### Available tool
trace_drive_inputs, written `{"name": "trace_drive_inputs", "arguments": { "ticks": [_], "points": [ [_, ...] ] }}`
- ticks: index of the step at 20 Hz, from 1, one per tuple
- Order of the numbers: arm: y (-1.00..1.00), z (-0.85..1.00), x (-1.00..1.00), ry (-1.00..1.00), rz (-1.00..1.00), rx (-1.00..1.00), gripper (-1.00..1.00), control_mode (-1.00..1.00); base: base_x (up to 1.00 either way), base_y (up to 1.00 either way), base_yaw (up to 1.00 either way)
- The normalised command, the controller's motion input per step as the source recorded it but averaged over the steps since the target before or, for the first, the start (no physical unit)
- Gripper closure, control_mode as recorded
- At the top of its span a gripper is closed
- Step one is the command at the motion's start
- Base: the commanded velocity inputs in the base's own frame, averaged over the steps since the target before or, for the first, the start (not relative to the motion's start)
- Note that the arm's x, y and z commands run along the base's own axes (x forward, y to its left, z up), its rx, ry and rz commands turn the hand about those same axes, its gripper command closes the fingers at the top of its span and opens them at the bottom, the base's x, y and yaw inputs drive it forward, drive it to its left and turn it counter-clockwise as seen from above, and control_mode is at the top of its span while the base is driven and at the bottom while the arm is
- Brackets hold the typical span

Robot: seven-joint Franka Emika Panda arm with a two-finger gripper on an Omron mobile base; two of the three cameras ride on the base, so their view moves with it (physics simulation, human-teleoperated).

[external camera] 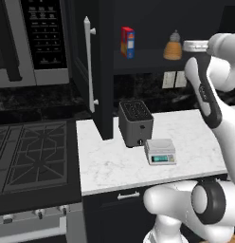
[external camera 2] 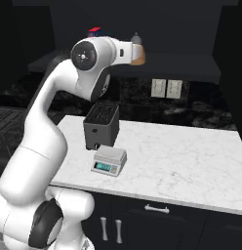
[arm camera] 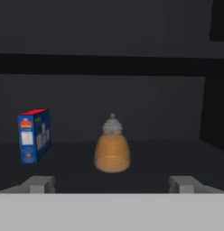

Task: Pick the honey bottle and place it on the digital scale for weighing, and close the cabinet.

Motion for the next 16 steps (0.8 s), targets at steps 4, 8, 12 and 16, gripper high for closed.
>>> {"name": "trace_drive_inputs", "arguments": {
  "ticks": [4, 8, 12, 16],
  "points": [
    [-0.03, 0.00, 0.86, 0.00, 0.00, 0.00, -1.00, -1.00, 0.00, 0.00, 0.00],
    [0.00, 0.00, 0.91, 0.00, 0.00, 0.00, -1.00, -1.00, 0.00, 0.00, 0.00],
    [-0.06, 0.00, 0.80, 0.03, 0.00, 0.00, -1.00, -1.00, 0.00, 0.00, 0.00],
    [-0.02, 0.00, 0.72, 0.04, 0.00, 0.00, -1.00, -1.00, 0.00, 0.00, 0.00]
  ]
}}
